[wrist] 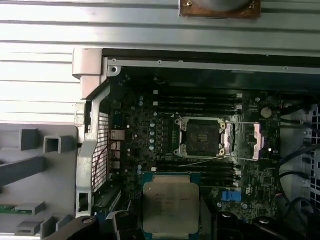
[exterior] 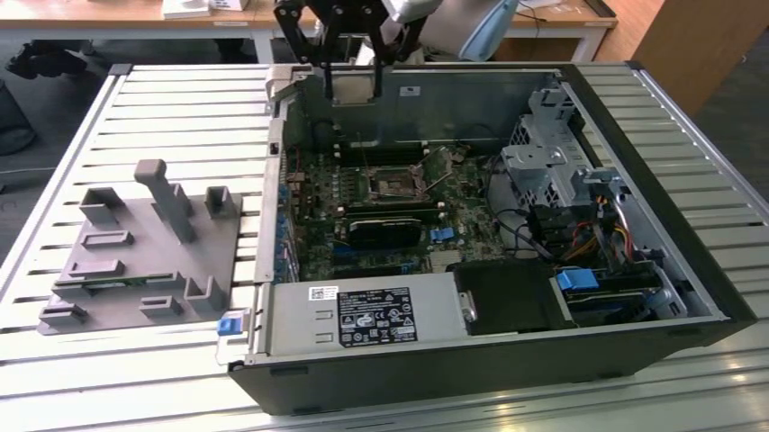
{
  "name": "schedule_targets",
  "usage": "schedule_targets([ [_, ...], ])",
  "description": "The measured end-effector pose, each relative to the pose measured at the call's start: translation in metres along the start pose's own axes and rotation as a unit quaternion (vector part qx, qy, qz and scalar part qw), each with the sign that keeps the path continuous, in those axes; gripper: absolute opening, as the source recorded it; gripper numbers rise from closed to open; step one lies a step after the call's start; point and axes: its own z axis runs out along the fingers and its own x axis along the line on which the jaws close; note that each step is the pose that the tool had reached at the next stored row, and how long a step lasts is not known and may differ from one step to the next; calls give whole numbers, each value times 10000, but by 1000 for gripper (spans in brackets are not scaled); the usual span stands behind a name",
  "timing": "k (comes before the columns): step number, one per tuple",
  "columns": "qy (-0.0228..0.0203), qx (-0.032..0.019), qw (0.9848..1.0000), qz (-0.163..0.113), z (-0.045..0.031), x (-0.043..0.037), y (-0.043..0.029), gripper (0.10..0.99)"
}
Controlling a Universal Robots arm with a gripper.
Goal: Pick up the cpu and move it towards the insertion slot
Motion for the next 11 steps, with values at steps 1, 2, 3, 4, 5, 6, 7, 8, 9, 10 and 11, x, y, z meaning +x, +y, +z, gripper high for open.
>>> schedule_targets([
  [1, 0, 0, 10000, 0, 1, -20, 24, 541],
  [2, 0, -1, 10000, 0, 3, -39, 47, 541],
  [3, 0, -1, 10000, 0, 5, -59, 70, 541],
  [4, 0, 0, 10000, 0, 6, -80, 92, 541],
  [5, 0, 0, 10000, 0, 7, -101, 113, 541],
  [6, 0, 0, 10000, 0, 8, -122, 132, 541],
  [7, 0, -1, 10000, 0, 10, -147, 149, 541],
  [8, 0, -1, 10000, 0, 10, -171, 163, 541],
  [9, 0, -1, 10000, 0, 11, -196, 178, 541],
  [10, 0, -1, 10000, 0, 12, -221, 193, 541],
  [11, 0, -1, 10000, 0, 13, -244, 208, 541],
])
